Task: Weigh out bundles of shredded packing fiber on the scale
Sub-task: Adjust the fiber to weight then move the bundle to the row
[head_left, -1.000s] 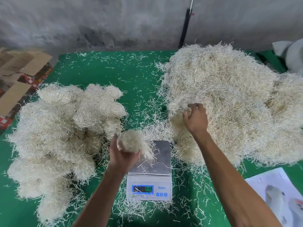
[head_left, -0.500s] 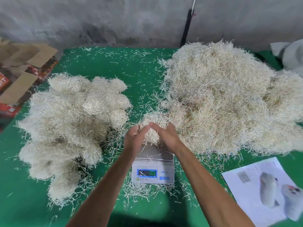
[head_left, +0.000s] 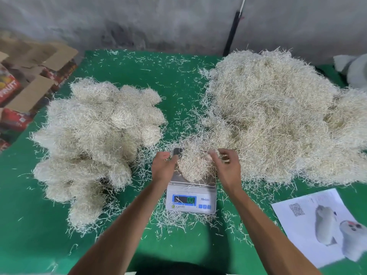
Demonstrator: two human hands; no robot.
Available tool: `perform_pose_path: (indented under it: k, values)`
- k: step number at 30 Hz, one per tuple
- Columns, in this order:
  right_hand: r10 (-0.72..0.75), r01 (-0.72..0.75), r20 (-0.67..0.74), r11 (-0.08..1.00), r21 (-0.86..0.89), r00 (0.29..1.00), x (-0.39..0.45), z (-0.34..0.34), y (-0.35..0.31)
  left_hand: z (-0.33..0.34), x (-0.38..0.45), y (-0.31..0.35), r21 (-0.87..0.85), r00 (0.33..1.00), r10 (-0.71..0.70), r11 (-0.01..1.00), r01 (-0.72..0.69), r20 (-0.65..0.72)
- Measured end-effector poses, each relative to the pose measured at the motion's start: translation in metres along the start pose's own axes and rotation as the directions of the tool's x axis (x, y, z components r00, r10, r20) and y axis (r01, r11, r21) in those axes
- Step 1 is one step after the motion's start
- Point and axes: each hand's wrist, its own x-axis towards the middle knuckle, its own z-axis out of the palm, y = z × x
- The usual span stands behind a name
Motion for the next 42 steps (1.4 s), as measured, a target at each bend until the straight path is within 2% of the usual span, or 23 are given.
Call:
perform_pose_path:
  k: [8,16,21,27,30,33,34,37,39,40,41,42]
  values:
    - [0.039,-0.04,0.064,0.999,0.011,0.997,-0.012,0.006,0.008,-0.002,-0.006,0.0,-0.04,0.993,0.021,0.999,-0.017,0.113]
    - [0.046,-0.046,0.076,0.999,0.005,0.996,-0.014,0.007,0.012,-0.003,-0.008,0.003,-0.06,0.991,0.008,0.998,0.0,0.135]
    - [0.075,-0.077,0.072,0.997,0.025,0.995,-0.014,0.01,0.013,-0.006,-0.007,0.002,-0.059,0.975,-0.066,0.995,0.08,0.214]
    - [0.087,-0.093,0.098,0.994,0.062,0.991,-0.01,0.011,0.004,-0.009,-0.004,0.003,-0.125,0.979,-0.128,0.981,0.149,0.161]
    - [0.129,-0.135,0.144,0.99,0.039,0.981,-0.011,0.027,-0.008,-0.004,-0.013,0.008,-0.204,0.926,-0.251,0.928,0.313,0.282]
    - [0.166,-0.201,0.367,0.978,0.059,0.915,-0.028,0.061,-0.035,0.005,-0.023,0.025,-0.263,0.812,-0.33,0.829,0.493,0.481]
    - [0.103,-0.143,0.41,0.988,0.066,0.906,-0.035,0.073,-0.043,0.002,-0.021,0.029,-0.309,0.8,-0.332,0.795,0.522,0.5]
    - [-0.137,0.101,0.419,0.989,0.106,0.898,-0.05,0.098,-0.071,-0.026,-0.011,0.036,-0.449,0.849,-0.269,0.754,0.48,0.455]
    - [-0.344,0.338,0.362,0.937,0.082,0.866,-0.049,0.108,-0.092,-0.036,-0.006,0.039,-0.535,0.864,-0.231,0.705,0.466,0.447]
    - [-0.458,0.489,0.329,0.872,-0.012,0.826,-0.045,0.114,-0.101,-0.043,-0.006,0.041,-0.529,0.864,-0.224,0.712,0.461,0.451]
    - [-0.539,0.589,0.308,0.802,-0.097,0.784,-0.037,0.121,-0.108,-0.047,-0.01,0.044,-0.515,0.866,-0.153,0.75,0.416,0.476]
    - [-0.524,0.585,0.316,0.799,-0.141,0.791,-0.027,0.122,-0.115,-0.055,-0.017,0.057,-0.348,0.934,-0.022,0.925,0.154,0.356]
